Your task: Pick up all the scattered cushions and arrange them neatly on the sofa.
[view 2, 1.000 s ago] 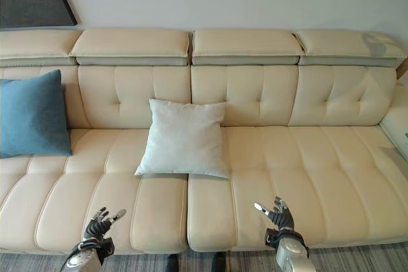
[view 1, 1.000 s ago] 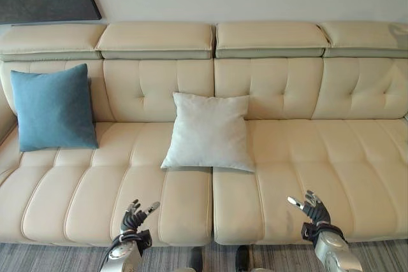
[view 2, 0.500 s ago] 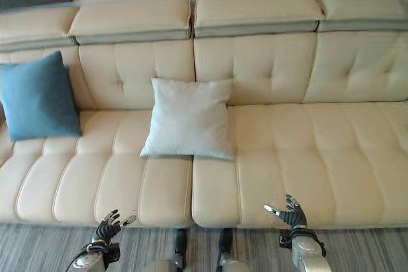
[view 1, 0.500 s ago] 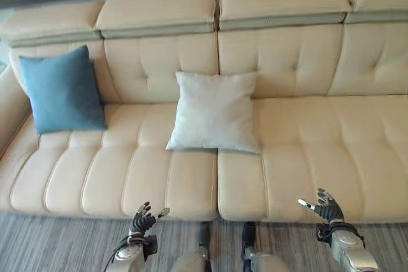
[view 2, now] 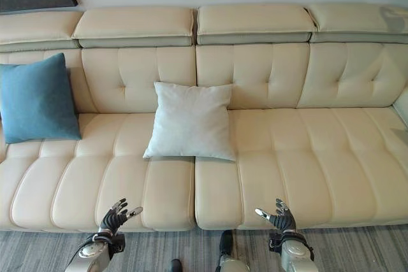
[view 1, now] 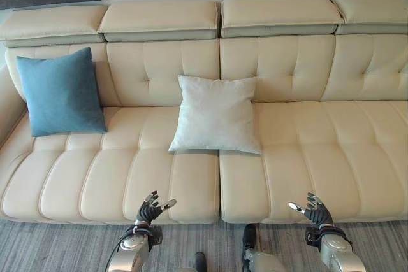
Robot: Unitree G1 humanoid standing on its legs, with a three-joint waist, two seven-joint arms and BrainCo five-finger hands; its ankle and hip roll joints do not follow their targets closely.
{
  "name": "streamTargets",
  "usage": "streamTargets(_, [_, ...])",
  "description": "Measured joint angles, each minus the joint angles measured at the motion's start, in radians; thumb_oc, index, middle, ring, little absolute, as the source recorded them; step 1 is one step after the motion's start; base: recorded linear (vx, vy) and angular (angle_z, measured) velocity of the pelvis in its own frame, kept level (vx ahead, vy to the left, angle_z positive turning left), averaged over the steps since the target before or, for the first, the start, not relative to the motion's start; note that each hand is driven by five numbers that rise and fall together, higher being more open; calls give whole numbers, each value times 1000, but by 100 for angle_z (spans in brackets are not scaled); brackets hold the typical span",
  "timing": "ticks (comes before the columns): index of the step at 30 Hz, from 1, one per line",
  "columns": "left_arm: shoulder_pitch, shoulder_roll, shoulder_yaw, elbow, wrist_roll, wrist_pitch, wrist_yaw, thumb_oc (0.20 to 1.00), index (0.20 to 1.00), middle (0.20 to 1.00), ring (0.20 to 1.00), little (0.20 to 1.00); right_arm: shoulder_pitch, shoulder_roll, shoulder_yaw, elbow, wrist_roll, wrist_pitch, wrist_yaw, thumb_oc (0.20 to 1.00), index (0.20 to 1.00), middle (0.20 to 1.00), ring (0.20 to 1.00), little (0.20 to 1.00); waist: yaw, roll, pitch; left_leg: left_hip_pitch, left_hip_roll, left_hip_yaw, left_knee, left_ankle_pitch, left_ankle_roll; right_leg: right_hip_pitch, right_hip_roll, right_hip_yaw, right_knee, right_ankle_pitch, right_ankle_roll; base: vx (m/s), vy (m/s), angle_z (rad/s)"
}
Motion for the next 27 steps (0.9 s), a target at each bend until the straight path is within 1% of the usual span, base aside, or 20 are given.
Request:
streamTargets(3, [13,10,2,2,8,6,0,1000,1000,1000,1000,1000,-3,48,2,31,-3,13,6,1000,1000,1000,1000,1000,4,-31,7,-1,-33,24,1,8,13,-11,-30,25,-3,22,29,-210,134,-16])
streamTargets(4, [14,16,3,2,9,7,-2,1000,1000,1000,1000,1000,3,61,4,36,-11,19,5,1000,1000,1000,1000,1000,1,-47,6,-1,-47,30,1,8,17,-15,-42,25,-2,21,57,-250,109,-20])
streamTargets(5, [15,22,8,1,11,7,-2,1000,1000,1000,1000,1000,-3,66,5,36,-19,21,5,1000,1000,1000,1000,1000,7,-57,10,5,-47,45,-1,10,23,-13,-49,24,-3,12,69,-187,69,-33])
streamTargets(7, [21,29,12,2,12,8,3,1000,1000,1000,1000,1000,-6,69,9,37,-19,25,5,1000,1000,1000,1000,1000,14,-58,14,9,-32,64,0,21,44,-6,-48,-11,-6,-51,126,-184,81,-37])
streamTargets(8, [20,31,12,1,19,8,3,1000,1000,1000,1000,1000,-12,69,10,39,-19,32,5,1000,1000,1000,1000,1000,22,-37,26,10,-3,73,-3,21,72,-5,-34,-39,26,-89,119,-149,62,-22])
streamTargets(9, [17,31,10,1,30,8,4,1000,1000,1000,1000,1000,-18,68,10,42,-19,33,5,1000,1000,1000,1000,1000,22,-33,29,11,18,78,-3,24,75,-17,-19,-34,104,-114,95,-139,41,-22])
streamTargets(10, [18,33,8,1,36,8,3,1000,1000,1000,1000,1000,-20,68,11,43,-19,34,5,1000,1000,1000,1000,1000,22,-17,31,8,49,79,-3,28,70,-21,-3,-33,199,-149,88,-81,19,-17])
streamTargets(11, [19,34,8,1,36,8,3,1000,1000,1000,1000,1000,-18,68,13,43,-19,34,5,1000,1000,1000,1000,1000,22,-16,30,7,61,82,-3,32,68,-7,-1,-32,236,-170,86,-50,9,-18])
streamTargets(12, [21,36,6,3,36,9,3,1000,1000,1000,1000,1000,-19,68,15,43,-19,34,6,1000,1000,1000,1000,1000,27,-18,29,6,72,92,-2,36,63,-3,-3,-27,305,-215,71,-10,-37,-17])
streamTargets(13, [25,38,5,4,36,10,3,1000,1000,1000,1000,1000,-20,68,15,42,-19,34,6,1000,1000,1000,1000,1000,29,-18,27,5,78,92,-3,35,60,4,-3,-23,323,-235,64,-16,-96,-34])
streamTargets(14, [35,42,5,2,36,16,2,1000,1000,1000,1000,1000,-26,66,27,35,-18,33,7,1000,1000,1000,1000,1000,26,-30,15,-8,92,112,-2,41,48,62,-8,-6,304,-276,71,-34,-138,-31])
streamTargets(15, [41,45,3,1,36,21,2,1000,1000,1000,1000,1000,-25,66,36,33,-18,33,7,1000,1000,1000,1000,1000,27,-29,11,-9,95,106,-2,43,39,95,-3,-3,275,-282,68,-25,-101,-32])
streamTargets(16, [42,50,1,0,36,22,-1,1000,1000,1000,1000,1000,-18,67,44,29,-18,33,8,1000,1000,1000,1000,1000,27,-48,-1,-7,92,116,-3,58,16,143,7,8,191,-281,67,-5,-168,-26])
streamTargets(17, [41,43,3,1,36,26,0,1000,1000,1000,1000,1000,-18,65,44,31,-19,34,9,1000,1000,1000,1000,1000,30,-41,-5,-7,98,126,-3,62,2,173,31,23,110,-255,27,9,-207,-37])
streamTargets(18, [46,33,2,-2,36,27,-3,1000,1000,1000,1000,1000,-31,55,47,33,-18,33,10,1000,1000,1000,1000,1000,23,-20,-6,-9,123,132,-4,66,-24,214,60,29,22,-208,15,8,-207,-30])
streamTargets(19, [47,26,5,-2,36,28,-3,1000,1000,1000,1000,1000,-25,48,50,33,-19,34,9,1000,1000,1000,1000,1000,22,-13,-12,-8,124,134,-4,66,-31,229,69,42,-15,-193,12,-9,-130,-30])
streamTargets(21, [55,8,4,-30,36,28,-6,1000,1000,1000,1000,1000,-14,20,57,28,-18,37,10,1000,1000,1000,1000,1000,22,8,-25,-3,152,153,-4,69,-35,224,94,54,-9,-187,5,-29,-105,-24])
streamTargets(22, [55,3,4,-39,36,28,-6,1000,1000,1000,1000,1000,-8,11,57,25,-18,37,9,1000,1000,1000,1000,1000,22,11,-29,-2,157,154,-4,70,-36,224,100,57,-9,-187,4,-46,-101,-13])
streamTargets(24, [41,-1,-1,-40,36,28,-8,1000,1000,1000,1000,1000,-7,-6,60,25,-18,38,7,1000,1000,1000,1000,1000,14,10,-33,-1,167,155,-4,77,-46,221,114,70,-10,-185,1,-37,-74,-10])
streamTargets(27, [39,-1,-3,-40,36,29,-12,1000,1000,1000,1000,1000,-6,-5,61,25,-17,38,7,1000,1000,1000,1000,1000,3,3,-39,-2,168,158,-4,80,-52,211,115,75,-10,-183,-1,-19,-30,-8])
